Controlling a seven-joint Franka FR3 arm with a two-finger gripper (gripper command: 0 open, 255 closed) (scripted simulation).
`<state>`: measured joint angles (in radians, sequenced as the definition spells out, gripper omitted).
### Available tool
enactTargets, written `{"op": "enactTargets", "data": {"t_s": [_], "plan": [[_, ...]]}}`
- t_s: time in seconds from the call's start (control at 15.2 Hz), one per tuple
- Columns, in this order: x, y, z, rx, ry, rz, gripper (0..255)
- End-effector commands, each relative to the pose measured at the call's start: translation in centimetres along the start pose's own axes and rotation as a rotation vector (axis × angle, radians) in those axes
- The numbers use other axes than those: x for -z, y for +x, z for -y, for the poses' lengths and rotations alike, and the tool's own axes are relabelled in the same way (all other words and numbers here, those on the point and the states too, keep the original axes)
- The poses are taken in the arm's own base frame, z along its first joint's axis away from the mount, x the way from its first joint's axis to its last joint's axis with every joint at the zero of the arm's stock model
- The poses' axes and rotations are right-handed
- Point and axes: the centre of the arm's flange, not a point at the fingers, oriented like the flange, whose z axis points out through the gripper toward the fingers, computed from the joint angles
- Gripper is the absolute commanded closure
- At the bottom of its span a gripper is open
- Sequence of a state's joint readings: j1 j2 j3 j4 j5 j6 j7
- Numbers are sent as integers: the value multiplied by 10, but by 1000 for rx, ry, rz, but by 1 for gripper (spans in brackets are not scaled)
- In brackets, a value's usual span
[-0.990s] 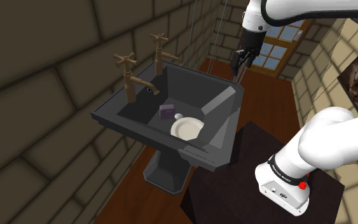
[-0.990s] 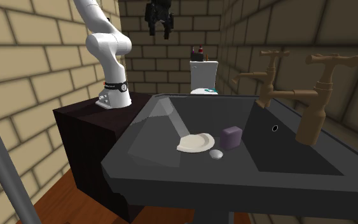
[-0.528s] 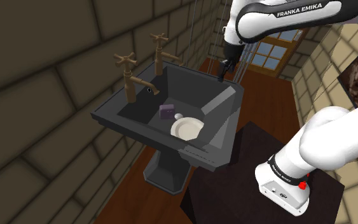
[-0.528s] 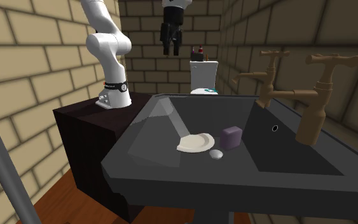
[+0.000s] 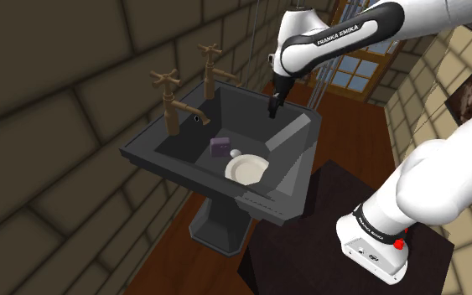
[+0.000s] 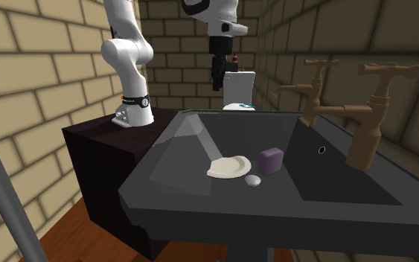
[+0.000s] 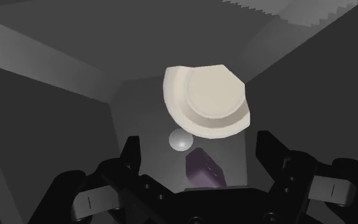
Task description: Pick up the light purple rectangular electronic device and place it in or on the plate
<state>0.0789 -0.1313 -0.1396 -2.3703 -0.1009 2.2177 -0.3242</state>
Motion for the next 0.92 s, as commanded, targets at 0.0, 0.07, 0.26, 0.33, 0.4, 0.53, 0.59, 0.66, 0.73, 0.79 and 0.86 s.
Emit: {"op": "enactTargets", "data": {"t_s": [0.0, 0.07, 0.26, 0.33, 0.4, 0.53, 0.59, 0.66, 0.73, 0.79, 0.86], "plan": [[-20, 21, -3, 54, 5, -4, 0], [-30, 30, -4, 79, 8, -6, 0], [-58, 57, -4, 155, 16, -11, 0], [-67, 66, -3, 180, 19, -13, 0], [-77, 75, -3, 206, 22, -14, 0], [-96, 93, 0, 256, 27, -18, 0], [-105, 102, 1, 282, 30, -20, 0], [-114, 111, 3, 307, 33, -21, 0], [-124, 120, 5, 332, 36, -23, 0], [-133, 129, 7, 358, 38, -25, 0], [-142, 137, 10, 383, 41, -26, 0]]}}
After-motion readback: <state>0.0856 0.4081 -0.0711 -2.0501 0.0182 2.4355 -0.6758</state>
